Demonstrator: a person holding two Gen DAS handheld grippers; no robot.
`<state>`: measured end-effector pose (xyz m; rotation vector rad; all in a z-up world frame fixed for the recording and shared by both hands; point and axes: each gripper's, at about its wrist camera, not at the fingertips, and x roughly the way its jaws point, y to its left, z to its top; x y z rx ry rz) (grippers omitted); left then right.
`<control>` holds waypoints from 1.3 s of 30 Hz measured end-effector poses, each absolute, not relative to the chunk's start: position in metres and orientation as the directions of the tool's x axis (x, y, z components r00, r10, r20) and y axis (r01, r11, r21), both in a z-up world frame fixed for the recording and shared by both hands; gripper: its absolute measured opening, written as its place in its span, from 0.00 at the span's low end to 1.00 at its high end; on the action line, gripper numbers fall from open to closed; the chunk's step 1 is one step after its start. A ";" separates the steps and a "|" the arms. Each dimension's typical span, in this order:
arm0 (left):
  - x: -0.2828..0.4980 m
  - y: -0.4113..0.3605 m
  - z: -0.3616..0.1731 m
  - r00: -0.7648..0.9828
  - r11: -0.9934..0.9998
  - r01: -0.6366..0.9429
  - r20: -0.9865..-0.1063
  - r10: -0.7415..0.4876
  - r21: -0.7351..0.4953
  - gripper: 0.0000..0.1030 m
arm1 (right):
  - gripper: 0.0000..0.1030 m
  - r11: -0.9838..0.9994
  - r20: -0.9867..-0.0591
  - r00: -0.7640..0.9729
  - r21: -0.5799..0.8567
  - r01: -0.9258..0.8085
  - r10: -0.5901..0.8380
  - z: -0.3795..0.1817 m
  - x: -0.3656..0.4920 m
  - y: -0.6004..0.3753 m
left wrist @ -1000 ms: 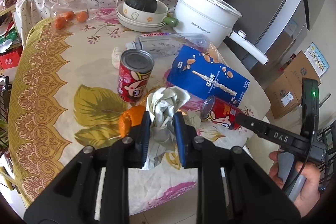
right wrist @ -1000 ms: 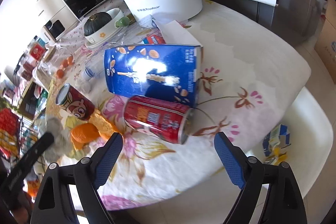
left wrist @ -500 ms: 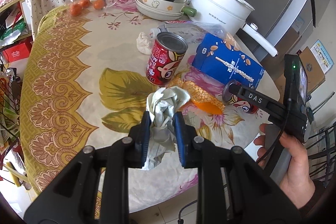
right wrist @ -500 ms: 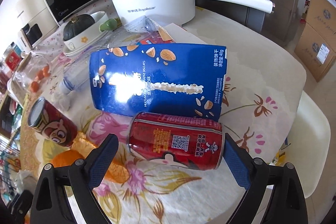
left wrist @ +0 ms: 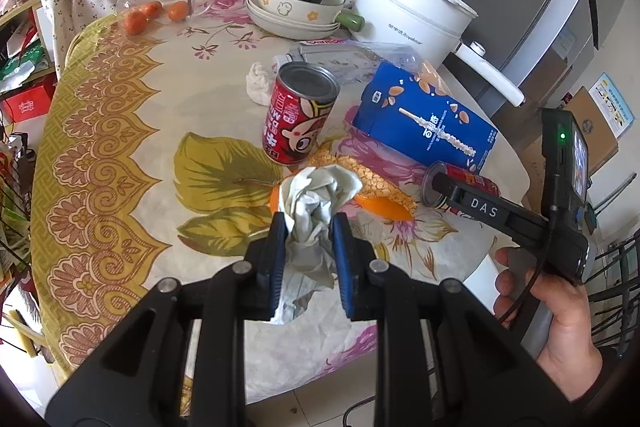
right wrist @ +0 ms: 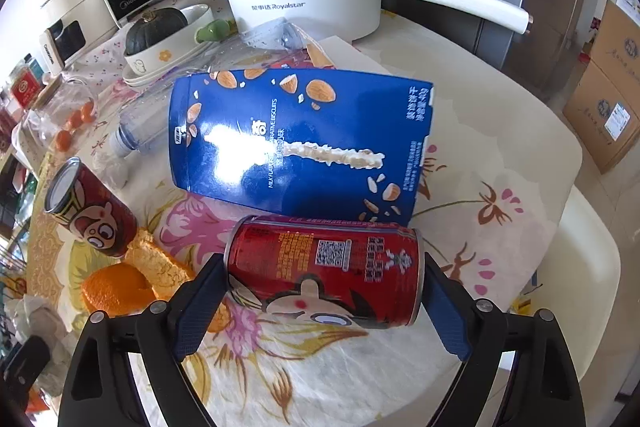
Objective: Collect trash
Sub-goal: 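Grasp the crumpled tissue with left gripper while right gripper grasps the red can, then carry tissue and red can over the white bin and release both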
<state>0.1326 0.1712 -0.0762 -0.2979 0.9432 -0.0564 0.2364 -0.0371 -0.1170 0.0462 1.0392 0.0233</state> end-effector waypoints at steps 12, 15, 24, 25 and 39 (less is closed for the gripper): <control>0.143 0.127 -0.070 0.587 0.959 -0.018 -0.779 -0.218 -0.281 0.24 | 0.90 0.999 -0.851 0.525 0.042 0.019 0.026 -0.092 0.226 -0.083; 0.146 0.115 -0.070 0.583 0.960 0.000 -0.780 -0.227 -0.279 0.24 | 0.90 0.999 -0.850 0.526 0.039 0.033 0.016 -0.087 0.224 -0.101; 0.156 0.075 -0.071 0.573 0.958 0.047 -0.778 -0.258 -0.283 0.24 | 0.90 0.997 -0.849 0.528 0.036 0.070 -0.006 -0.075 0.220 -0.150; 0.157 0.069 -0.071 0.572 0.957 0.054 -0.777 -0.264 -0.285 0.24 | 0.90 0.997 -0.849 0.528 0.036 0.072 -0.008 -0.074 0.220 -0.154; 0.174 -0.013 -0.074 0.538 0.934 0.157 -0.765 -0.353 -0.321 0.24 | 0.90 0.993 -0.852 0.523 0.035 0.113 -0.030 -0.061 0.206 -0.219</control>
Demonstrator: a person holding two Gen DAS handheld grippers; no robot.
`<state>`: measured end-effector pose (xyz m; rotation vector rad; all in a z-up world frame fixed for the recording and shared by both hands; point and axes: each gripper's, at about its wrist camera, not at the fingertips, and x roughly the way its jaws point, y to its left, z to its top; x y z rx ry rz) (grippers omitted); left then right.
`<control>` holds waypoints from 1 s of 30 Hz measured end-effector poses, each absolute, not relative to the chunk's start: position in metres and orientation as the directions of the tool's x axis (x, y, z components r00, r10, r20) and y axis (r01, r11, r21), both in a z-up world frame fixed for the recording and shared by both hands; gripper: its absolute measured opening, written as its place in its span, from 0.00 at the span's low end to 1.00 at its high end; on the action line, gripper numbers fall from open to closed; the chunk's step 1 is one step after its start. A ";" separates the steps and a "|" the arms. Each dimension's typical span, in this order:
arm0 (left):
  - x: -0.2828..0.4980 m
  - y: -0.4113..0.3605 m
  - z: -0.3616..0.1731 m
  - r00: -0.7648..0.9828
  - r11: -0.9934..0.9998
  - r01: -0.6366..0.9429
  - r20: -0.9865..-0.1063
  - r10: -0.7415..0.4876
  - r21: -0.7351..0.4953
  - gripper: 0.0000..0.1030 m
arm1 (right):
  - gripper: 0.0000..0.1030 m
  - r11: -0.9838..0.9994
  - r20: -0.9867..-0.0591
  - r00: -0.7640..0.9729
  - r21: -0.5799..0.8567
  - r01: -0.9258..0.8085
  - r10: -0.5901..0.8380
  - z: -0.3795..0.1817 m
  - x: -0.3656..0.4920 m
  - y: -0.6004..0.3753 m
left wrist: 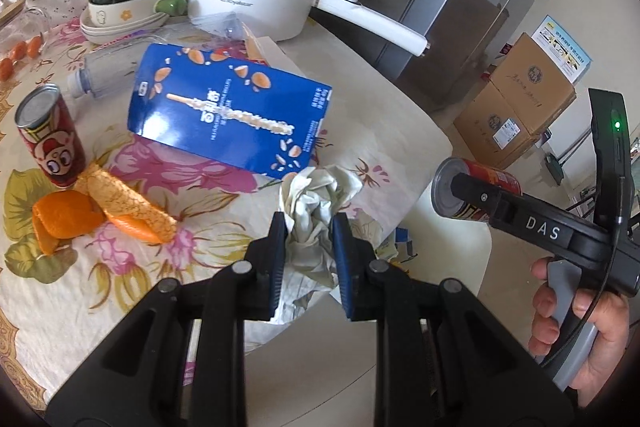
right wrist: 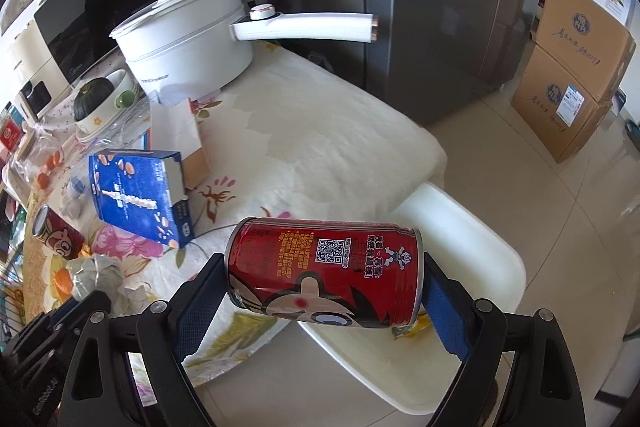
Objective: Collect trash
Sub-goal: 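Carry tissue and red can over the white bin and release both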
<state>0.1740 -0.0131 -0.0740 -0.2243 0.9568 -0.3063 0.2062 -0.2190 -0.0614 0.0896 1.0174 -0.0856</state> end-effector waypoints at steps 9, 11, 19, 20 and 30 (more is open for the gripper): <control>0.181 -0.062 -0.086 0.505 0.917 0.213 -0.765 -0.399 -0.338 0.24 | 0.90 0.989 -0.863 0.504 0.044 0.143 -0.034 -0.060 0.194 -0.269; 0.181 -0.074 -0.089 0.497 0.913 0.228 -0.766 -0.408 -0.338 0.24 | 0.90 0.987 -0.869 0.493 0.048 0.154 -0.034 -0.061 0.191 -0.282; 0.182 -0.121 -0.106 0.456 0.890 0.294 -0.767 -0.451 -0.348 0.25 | 0.90 0.982 -0.886 0.462 0.060 0.182 -0.031 -0.068 0.175 -0.324; 0.182 -0.128 -0.108 0.451 0.887 0.306 -0.767 -0.455 -0.346 0.25 | 0.90 0.981 -0.888 0.458 0.058 0.186 -0.035 -0.069 0.174 -0.328; 0.187 -0.166 -0.120 0.431 0.870 0.346 -0.764 -0.480 -0.352 0.43 | 0.90 0.974 -0.900 0.433 0.049 0.223 -0.053 -0.074 0.164 -0.361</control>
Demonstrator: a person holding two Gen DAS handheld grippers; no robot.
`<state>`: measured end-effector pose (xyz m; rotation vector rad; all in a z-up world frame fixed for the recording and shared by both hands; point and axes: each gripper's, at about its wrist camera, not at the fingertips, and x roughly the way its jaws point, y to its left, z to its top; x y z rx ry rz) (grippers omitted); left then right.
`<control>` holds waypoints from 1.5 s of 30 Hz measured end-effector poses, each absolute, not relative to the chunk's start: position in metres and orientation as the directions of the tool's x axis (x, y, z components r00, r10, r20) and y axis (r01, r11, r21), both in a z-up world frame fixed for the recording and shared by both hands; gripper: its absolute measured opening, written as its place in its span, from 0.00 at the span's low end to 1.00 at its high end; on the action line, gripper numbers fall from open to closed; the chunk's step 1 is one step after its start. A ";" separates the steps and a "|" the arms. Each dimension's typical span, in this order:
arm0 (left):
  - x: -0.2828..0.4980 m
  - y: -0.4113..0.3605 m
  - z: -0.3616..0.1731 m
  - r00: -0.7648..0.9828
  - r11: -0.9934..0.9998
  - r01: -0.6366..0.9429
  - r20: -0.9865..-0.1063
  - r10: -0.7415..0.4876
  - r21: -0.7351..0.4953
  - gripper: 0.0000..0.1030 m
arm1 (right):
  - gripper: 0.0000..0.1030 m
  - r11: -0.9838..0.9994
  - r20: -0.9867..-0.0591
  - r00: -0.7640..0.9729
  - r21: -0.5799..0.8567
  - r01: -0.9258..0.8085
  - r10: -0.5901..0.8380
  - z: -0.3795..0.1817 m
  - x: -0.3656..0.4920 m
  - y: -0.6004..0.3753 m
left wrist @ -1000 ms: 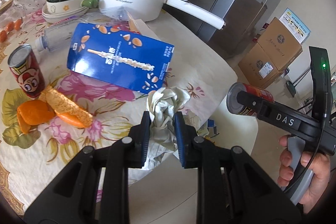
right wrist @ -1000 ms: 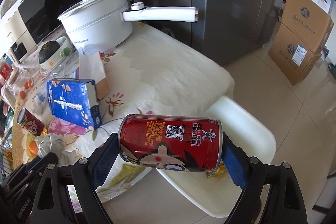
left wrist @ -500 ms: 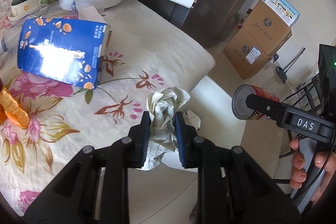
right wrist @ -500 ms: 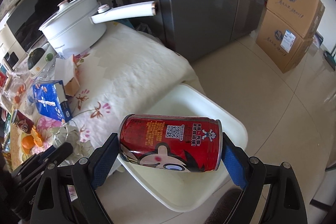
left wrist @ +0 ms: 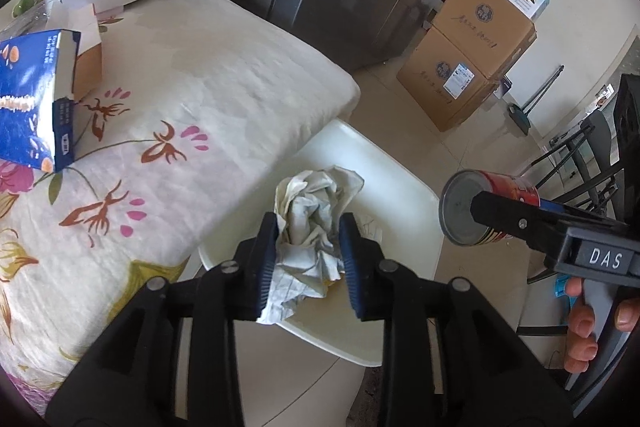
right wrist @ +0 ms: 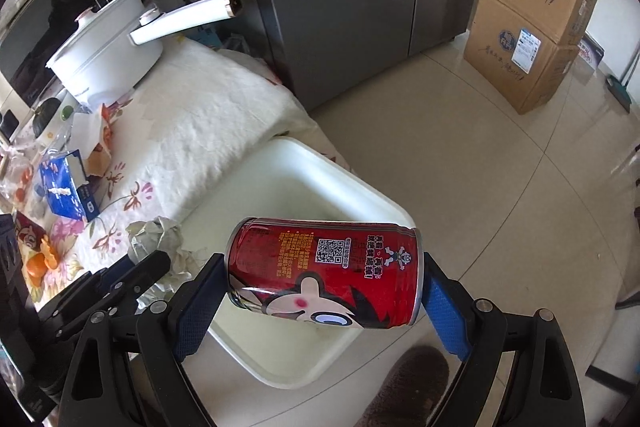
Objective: Collect trash
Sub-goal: 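Carry tissue and red can over the white bin and release both, then move both open tools back toward the table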
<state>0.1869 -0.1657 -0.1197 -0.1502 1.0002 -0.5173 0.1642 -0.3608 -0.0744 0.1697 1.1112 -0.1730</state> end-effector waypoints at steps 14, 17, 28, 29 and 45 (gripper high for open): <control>0.190 -0.155 -0.114 0.476 0.923 0.275 -0.796 -0.373 -0.268 0.79 | 0.90 0.971 -0.914 0.402 0.052 0.235 -0.049 -0.083 0.164 -0.373; 0.189 -0.149 -0.112 0.480 0.928 0.267 -0.799 -0.363 -0.261 0.79 | 0.90 0.972 -0.919 0.391 0.050 0.230 -0.045 -0.086 0.166 -0.372; 0.189 -0.127 -0.105 0.494 0.941 0.228 -0.803 -0.333 -0.250 0.79 | 0.91 0.978 -0.926 0.377 0.074 0.193 -0.004 -0.090 0.174 -0.361; 0.188 -0.126 -0.105 0.495 0.942 0.225 -0.803 -0.332 -0.250 0.79 | 0.92 0.980 -0.926 0.377 0.065 0.189 -0.011 -0.088 0.174 -0.359; 0.180 -0.072 -0.085 0.534 0.960 0.160 -0.798 -0.279 -0.229 0.79 | 0.93 0.991 -0.914 0.405 0.040 0.124 -0.014 -0.078 0.179 -0.319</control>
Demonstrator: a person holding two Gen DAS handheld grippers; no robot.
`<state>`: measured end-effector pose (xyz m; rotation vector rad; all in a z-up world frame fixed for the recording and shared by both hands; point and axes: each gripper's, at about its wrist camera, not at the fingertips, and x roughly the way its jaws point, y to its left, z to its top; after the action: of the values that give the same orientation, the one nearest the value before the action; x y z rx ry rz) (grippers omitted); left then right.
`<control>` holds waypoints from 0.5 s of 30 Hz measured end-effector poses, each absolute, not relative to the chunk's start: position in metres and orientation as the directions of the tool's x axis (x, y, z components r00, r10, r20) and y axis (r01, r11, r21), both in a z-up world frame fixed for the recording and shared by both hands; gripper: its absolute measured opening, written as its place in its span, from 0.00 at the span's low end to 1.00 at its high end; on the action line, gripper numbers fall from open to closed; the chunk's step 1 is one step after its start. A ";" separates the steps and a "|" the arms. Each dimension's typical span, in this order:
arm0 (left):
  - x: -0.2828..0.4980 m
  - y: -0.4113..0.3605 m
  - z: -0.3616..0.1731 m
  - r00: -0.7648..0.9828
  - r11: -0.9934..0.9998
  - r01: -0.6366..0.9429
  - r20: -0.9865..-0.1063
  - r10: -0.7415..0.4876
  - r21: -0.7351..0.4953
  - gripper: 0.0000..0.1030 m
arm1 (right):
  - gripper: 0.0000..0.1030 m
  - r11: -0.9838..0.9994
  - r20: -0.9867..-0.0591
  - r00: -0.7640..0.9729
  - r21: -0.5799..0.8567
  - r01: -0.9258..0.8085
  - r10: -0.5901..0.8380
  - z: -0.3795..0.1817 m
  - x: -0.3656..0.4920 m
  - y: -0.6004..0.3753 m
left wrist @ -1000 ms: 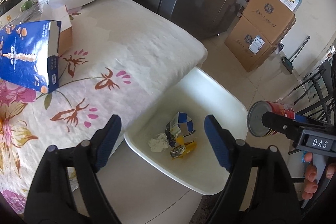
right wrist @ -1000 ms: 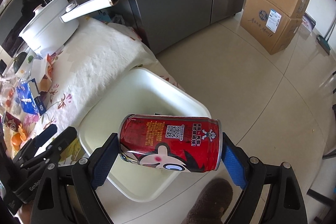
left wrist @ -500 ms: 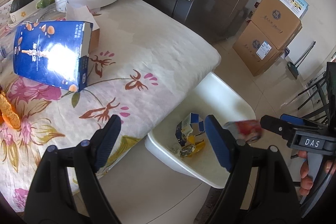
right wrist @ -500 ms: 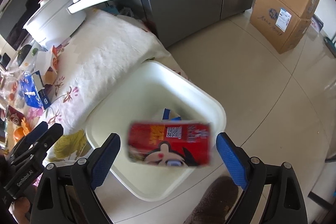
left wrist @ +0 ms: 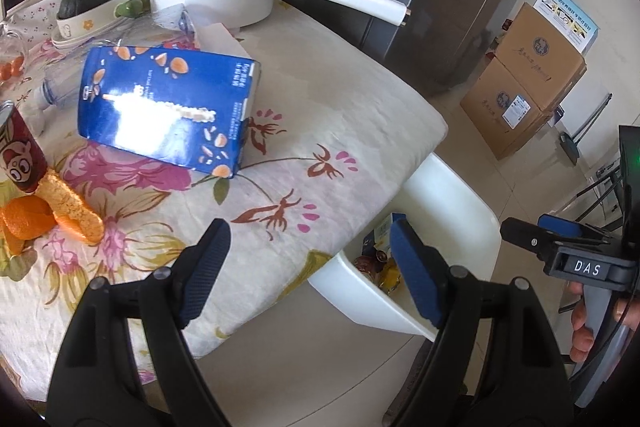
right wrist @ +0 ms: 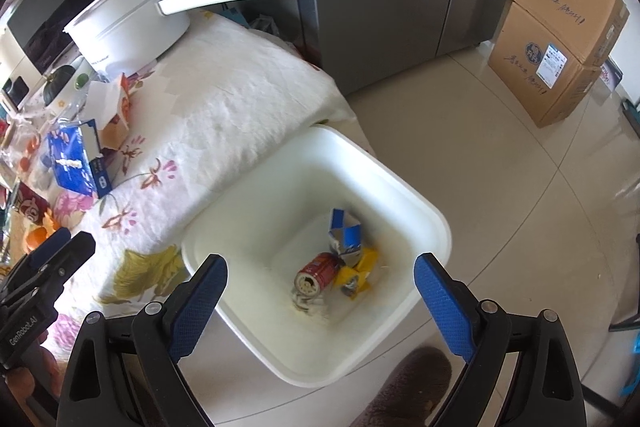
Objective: Collect trash
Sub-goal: 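Move both open tools back toward the table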
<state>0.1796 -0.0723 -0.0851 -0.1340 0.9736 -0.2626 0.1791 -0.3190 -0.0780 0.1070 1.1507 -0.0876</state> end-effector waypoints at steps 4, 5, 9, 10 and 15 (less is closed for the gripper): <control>0.175 -0.051 -0.080 0.546 0.967 0.131 -0.798 -0.253 -0.217 0.80 | 0.93 0.993 -0.912 0.410 0.049 0.104 0.002 -0.076 0.182 -0.305; 0.174 -0.044 -0.079 0.550 0.969 0.123 -0.798 -0.246 -0.214 0.80 | 0.93 0.994 -0.912 0.411 0.050 0.100 0.005 -0.076 0.182 -0.302; 0.169 -0.021 -0.073 0.562 0.977 0.088 -0.801 -0.208 -0.192 0.82 | 0.93 0.995 -0.911 0.412 0.060 0.081 0.021 -0.075 0.183 -0.286; 0.167 -0.014 -0.071 0.568 0.980 0.076 -0.800 -0.194 -0.184 0.84 | 0.93 0.995 -0.910 0.414 0.064 0.075 0.028 -0.075 0.184 -0.281; 0.160 0.023 -0.066 0.591 0.991 -0.002 -0.800 -0.105 -0.131 0.98 | 0.93 0.996 -0.906 0.421 0.078 0.049 0.050 -0.073 0.188 -0.257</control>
<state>0.1600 0.0234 -0.0657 -0.1221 0.9377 -0.0601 0.1875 -0.2573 -0.0733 0.0980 1.1369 0.0006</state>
